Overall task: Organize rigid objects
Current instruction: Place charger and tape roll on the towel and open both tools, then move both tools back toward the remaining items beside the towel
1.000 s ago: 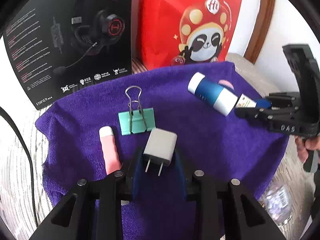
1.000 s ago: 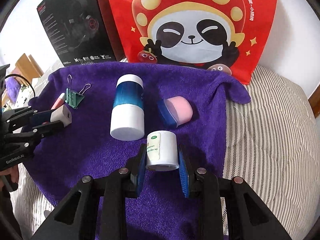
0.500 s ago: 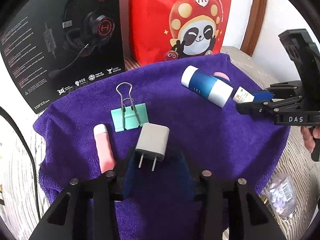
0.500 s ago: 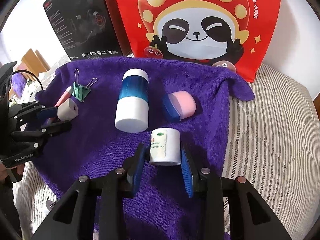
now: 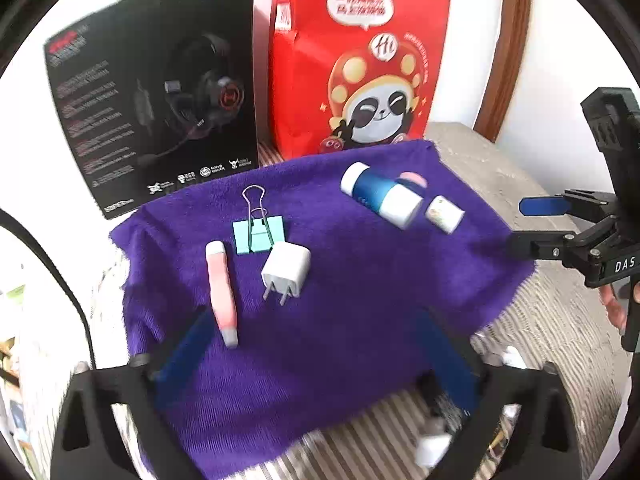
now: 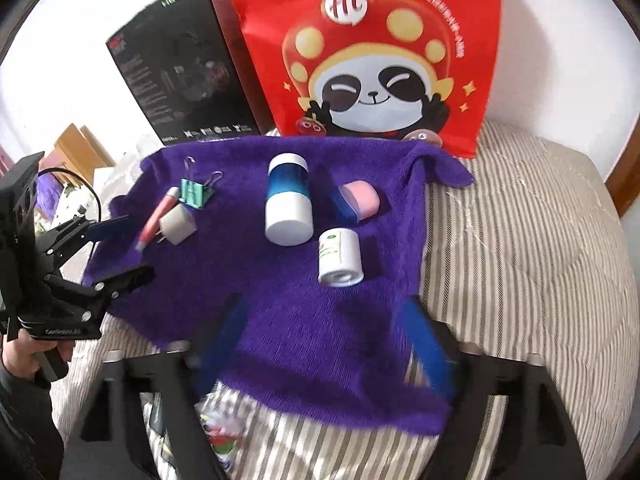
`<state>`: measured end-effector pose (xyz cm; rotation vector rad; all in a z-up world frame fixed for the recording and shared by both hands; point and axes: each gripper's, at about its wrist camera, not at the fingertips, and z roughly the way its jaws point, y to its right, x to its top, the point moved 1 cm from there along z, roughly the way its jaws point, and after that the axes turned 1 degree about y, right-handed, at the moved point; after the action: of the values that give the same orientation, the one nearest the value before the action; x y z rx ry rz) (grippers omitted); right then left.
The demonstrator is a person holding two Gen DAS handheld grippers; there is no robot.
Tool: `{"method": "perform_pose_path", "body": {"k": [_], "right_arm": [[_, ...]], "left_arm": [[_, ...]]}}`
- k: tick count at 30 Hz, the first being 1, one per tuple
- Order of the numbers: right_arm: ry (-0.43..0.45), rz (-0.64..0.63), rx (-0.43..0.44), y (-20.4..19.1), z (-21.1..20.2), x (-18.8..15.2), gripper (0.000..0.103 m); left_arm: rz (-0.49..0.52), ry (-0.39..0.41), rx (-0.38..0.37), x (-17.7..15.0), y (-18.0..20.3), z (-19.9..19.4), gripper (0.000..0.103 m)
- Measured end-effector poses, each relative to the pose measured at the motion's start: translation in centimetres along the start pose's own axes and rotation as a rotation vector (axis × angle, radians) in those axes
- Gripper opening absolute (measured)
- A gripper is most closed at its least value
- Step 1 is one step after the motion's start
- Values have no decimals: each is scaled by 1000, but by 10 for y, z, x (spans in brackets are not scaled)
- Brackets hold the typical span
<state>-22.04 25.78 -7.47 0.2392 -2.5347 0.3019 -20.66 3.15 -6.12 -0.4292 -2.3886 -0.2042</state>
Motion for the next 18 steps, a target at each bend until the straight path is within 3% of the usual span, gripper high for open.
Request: {"method": "perform_pose_path", "body": {"k": [3, 9, 18], "right_arm": [[9, 18, -22, -4, -15, -11, 103], [35, 61, -6, -9, -42, -38, 103], [10, 118, 2, -11, -59, -94, 103]], "left_arm": [[-33, 13, 8, -12, 8, -20, 103], [-104, -24, -38, -56, 17, -33, 103], [22, -48, -46, -94, 37, -26, 101]]}}
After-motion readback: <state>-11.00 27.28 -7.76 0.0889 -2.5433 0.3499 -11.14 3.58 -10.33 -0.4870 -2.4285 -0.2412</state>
